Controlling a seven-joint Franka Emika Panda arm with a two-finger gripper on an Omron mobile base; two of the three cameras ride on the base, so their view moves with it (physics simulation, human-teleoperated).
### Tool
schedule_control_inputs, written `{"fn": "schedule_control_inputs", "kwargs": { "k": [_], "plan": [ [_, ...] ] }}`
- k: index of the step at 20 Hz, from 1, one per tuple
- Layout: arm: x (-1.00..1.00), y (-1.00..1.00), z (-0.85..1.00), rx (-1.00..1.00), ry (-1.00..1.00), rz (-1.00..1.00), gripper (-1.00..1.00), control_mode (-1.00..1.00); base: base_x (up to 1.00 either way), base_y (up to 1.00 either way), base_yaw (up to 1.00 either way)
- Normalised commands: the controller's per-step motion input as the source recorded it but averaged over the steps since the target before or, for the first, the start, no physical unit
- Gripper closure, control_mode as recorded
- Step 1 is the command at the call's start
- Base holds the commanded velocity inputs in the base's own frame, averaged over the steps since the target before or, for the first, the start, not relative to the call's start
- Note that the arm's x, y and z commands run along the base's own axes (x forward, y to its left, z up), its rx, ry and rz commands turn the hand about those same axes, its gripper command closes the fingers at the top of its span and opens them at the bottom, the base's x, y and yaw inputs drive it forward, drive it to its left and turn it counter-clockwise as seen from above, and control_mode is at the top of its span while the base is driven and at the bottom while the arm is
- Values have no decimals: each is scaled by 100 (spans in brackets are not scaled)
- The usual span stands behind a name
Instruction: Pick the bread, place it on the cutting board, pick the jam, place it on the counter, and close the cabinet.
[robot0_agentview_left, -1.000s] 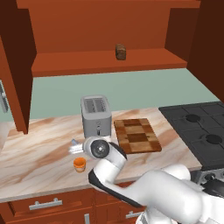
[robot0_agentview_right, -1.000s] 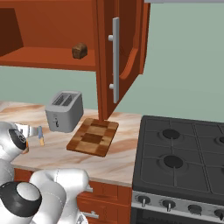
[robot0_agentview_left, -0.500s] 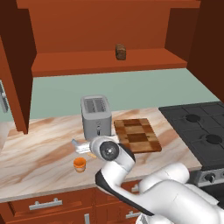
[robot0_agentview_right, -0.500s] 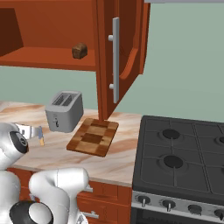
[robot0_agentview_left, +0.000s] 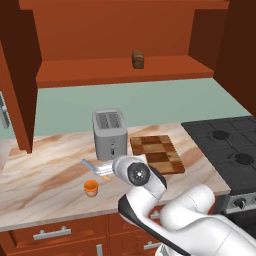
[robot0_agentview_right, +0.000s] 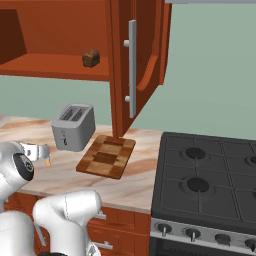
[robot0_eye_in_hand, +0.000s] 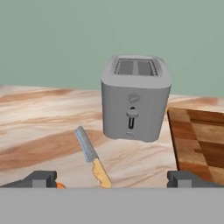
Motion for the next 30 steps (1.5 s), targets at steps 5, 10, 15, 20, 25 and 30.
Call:
{"fn": "schedule_control_inputs", "kwargs": {
  "k": [5, 10, 15, 20, 25, 30],
  "plan": [
    [-22, -21, 17, 0, 0, 0, -100, -100, 0, 0, 0],
    [-26, -21, 17, 0, 0, 0, -100, -100, 0, 0, 0],
    [-31, -10, 24, 0, 0, -2, -100, -100, 0, 0, 0],
    [-37, -21, 30, 0, 0, -4, -100, -100, 0, 0, 0],
    [-34, -23, 32, 0, 2, -7, -100, -100, 0, 0, 0],
    [-25, -26, 23, 0, 0, -1, -100, -100, 0, 0, 0]
  ]
}}
